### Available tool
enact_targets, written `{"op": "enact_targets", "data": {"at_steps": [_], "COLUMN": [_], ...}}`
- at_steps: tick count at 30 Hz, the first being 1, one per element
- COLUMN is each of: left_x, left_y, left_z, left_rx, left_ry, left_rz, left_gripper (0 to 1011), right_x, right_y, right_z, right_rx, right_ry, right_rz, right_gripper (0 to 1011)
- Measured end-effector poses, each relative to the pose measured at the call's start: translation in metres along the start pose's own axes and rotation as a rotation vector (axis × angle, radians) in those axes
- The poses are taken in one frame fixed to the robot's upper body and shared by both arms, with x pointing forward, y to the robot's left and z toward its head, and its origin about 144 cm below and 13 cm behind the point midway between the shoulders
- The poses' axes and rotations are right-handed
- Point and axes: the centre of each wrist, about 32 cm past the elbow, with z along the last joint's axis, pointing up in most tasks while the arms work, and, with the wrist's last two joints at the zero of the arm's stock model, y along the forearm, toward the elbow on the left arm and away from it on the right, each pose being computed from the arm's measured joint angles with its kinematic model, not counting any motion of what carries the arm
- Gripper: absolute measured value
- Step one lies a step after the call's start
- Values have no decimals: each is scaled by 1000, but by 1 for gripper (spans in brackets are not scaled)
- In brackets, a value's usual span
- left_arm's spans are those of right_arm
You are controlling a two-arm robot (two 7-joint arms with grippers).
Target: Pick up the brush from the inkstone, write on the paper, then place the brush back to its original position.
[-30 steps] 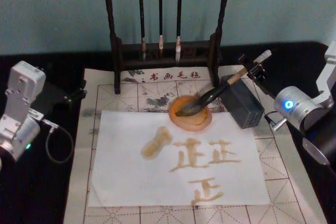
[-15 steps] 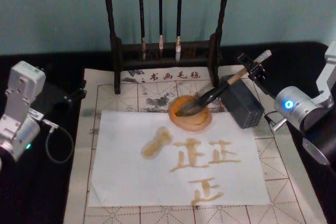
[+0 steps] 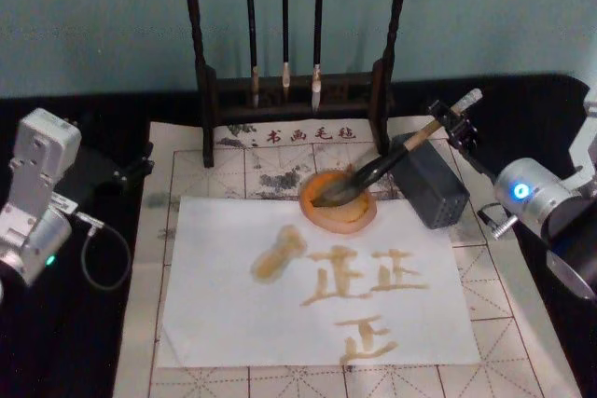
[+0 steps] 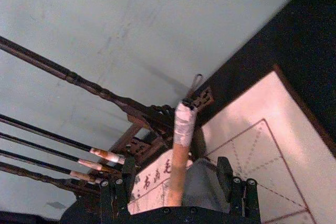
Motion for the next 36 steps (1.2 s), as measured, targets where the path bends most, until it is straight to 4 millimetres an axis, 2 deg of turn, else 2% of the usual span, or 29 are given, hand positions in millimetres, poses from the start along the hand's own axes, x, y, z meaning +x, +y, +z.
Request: {"op": "enact_targets", "data": {"at_steps": [11,20,27,36], "left_x": [0,0,0,0], "left_y": [0,0,0,0], "left_z": [0,0,0,0], "left_rx": [0,0,0,0], "left_ry": [0,0,0,0], "left_rz": [0,0,0,0], "left_gripper": [1001,1001,1001,1001], "right_x": [11,16,18,26], "right_y": [-25,-54,-66,-68], "right_z": [0,-12,-22,-39], "right_rx": [-8,40,64,72], "right_ry": [-11,-112,-258,-572], "right_rz": [-22,39,101,191], "right_gripper": [1002,1002,1003,1002]}}
